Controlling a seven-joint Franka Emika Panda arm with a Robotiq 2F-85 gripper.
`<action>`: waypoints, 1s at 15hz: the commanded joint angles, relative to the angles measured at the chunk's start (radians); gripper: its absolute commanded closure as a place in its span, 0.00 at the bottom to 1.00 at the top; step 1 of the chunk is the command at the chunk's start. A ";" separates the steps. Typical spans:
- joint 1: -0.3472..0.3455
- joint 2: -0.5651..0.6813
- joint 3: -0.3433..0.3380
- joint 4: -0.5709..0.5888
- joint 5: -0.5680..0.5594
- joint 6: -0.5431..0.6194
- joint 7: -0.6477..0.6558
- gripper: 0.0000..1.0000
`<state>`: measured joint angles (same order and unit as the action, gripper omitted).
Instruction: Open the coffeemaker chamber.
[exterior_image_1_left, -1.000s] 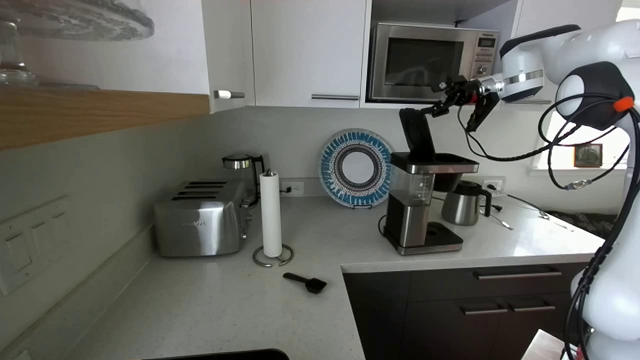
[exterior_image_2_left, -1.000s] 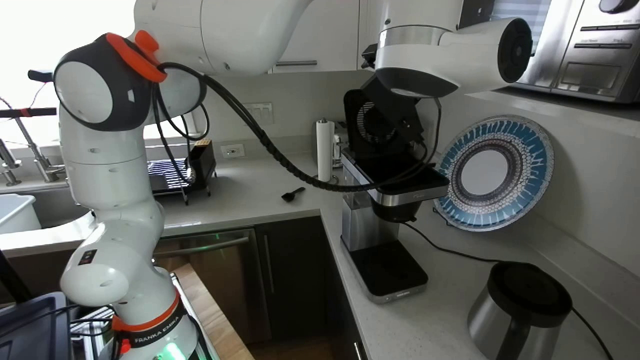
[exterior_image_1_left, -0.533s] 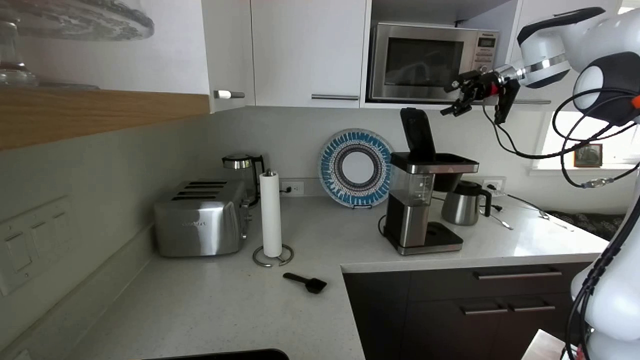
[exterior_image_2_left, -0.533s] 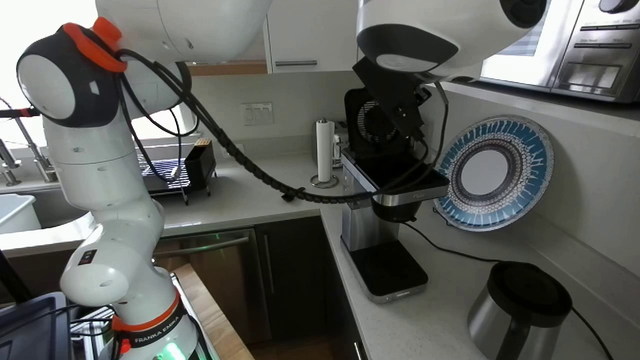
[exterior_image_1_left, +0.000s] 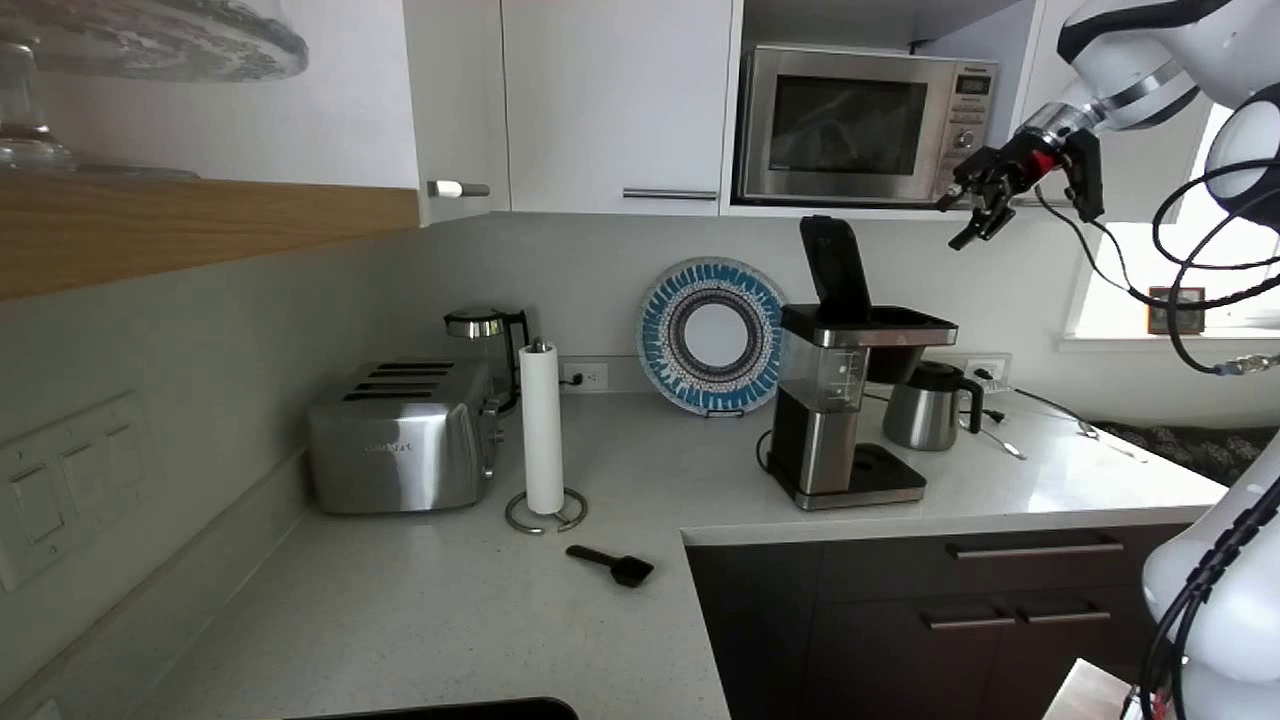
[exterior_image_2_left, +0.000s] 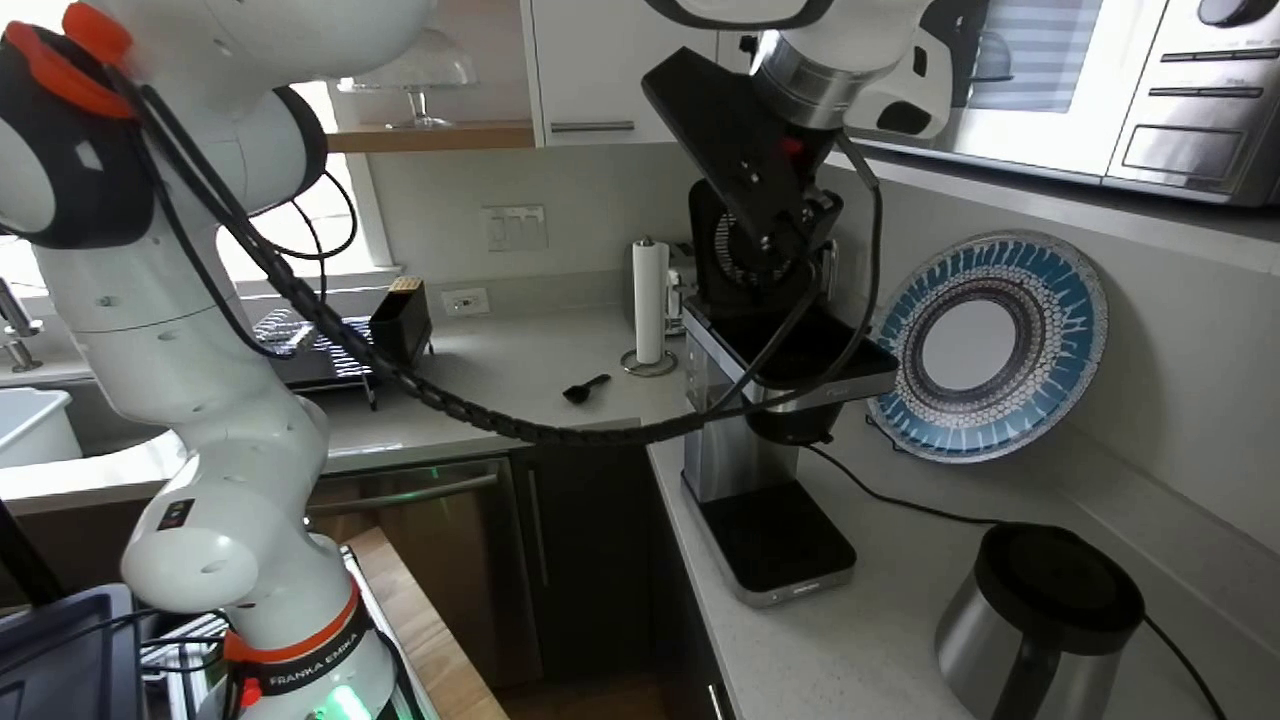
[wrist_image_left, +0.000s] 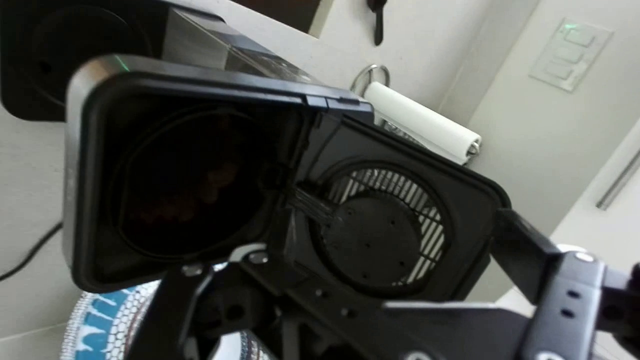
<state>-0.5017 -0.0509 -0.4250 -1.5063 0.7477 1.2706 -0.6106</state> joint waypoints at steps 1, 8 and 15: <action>0.047 -0.090 0.010 -0.061 -0.178 0.042 0.062 0.00; 0.136 -0.278 0.109 -0.199 -0.541 0.279 0.301 0.00; 0.194 -0.442 0.196 -0.329 -0.757 0.264 0.476 0.00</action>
<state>-0.3386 -0.3939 -0.2513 -1.7355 0.0668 1.5225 -0.1990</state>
